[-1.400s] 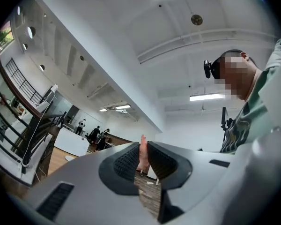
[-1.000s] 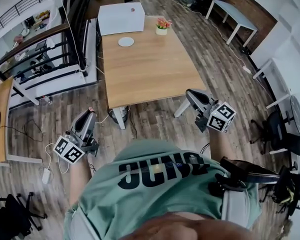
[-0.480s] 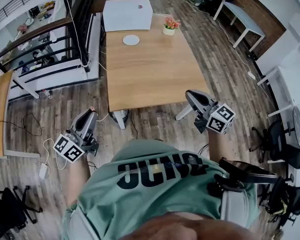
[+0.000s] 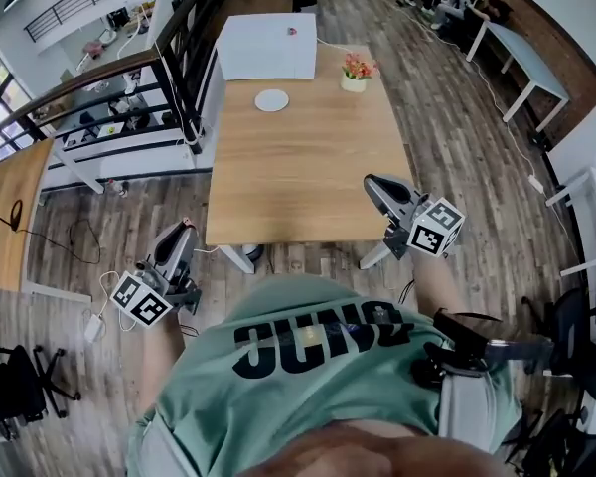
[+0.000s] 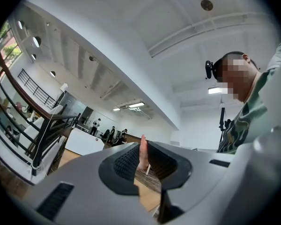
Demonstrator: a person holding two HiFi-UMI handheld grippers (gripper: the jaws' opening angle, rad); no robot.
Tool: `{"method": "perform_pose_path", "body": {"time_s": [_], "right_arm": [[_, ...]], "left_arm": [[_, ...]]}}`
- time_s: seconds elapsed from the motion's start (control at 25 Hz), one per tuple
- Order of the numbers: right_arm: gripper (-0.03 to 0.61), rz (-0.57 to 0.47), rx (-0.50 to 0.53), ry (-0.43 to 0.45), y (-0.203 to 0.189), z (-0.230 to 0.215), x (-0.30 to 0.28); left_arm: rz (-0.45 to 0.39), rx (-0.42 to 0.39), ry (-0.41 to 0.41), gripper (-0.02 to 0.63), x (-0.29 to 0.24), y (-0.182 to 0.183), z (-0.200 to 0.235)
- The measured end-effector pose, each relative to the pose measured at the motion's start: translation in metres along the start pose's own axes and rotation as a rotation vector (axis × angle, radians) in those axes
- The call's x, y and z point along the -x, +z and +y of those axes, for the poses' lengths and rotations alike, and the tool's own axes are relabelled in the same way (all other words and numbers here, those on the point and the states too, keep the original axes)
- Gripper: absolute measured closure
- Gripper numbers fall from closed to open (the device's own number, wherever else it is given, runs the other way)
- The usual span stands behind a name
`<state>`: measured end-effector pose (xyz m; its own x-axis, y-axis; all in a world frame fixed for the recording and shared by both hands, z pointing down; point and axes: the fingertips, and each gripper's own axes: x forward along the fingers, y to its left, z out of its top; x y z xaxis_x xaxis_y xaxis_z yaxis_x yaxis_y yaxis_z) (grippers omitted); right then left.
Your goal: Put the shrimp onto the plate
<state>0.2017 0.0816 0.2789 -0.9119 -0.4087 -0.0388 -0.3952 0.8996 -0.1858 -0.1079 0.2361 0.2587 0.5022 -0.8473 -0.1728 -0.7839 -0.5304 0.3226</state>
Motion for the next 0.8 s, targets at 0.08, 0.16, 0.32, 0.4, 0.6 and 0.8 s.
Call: {"method": "perform_pose_path", "body": {"time_s": [0.08,0.16,0.32,0.4,0.6,0.8], "right_arm": [[0.572,-0.005,-0.016,0.017,0.0,-0.022,0.011],[0.572,-0.011,-0.039,0.025,-0.006,-0.04,0.02],[0.572,-0.025,-0.096,0.026,-0.016,-0.071,0.034],[0.572,-0.028,-0.108,0.029,-0.02,-0.087,0.04],[0.572,-0.031,-0.154,0.011,-0.032,-0.118,0.046],[0.572,-0.023,-0.149,-0.015,-0.032,-0.129,0.037]], "left_arm": [[0.0,-0.007,-0.002,0.554,-0.024,-0.004,-0.016],[0.027,-0.02,0.004,0.554,-0.04,-0.012,-0.028],[0.071,-0.028,0.032,0.554,-0.065,-0.022,-0.037],[0.083,-0.033,0.031,0.554,-0.083,-0.026,-0.041],[0.122,-0.035,0.016,0.554,-0.115,-0.037,-0.039],[0.122,0.004,0.0,0.554,-0.128,-0.039,-0.016]]}}
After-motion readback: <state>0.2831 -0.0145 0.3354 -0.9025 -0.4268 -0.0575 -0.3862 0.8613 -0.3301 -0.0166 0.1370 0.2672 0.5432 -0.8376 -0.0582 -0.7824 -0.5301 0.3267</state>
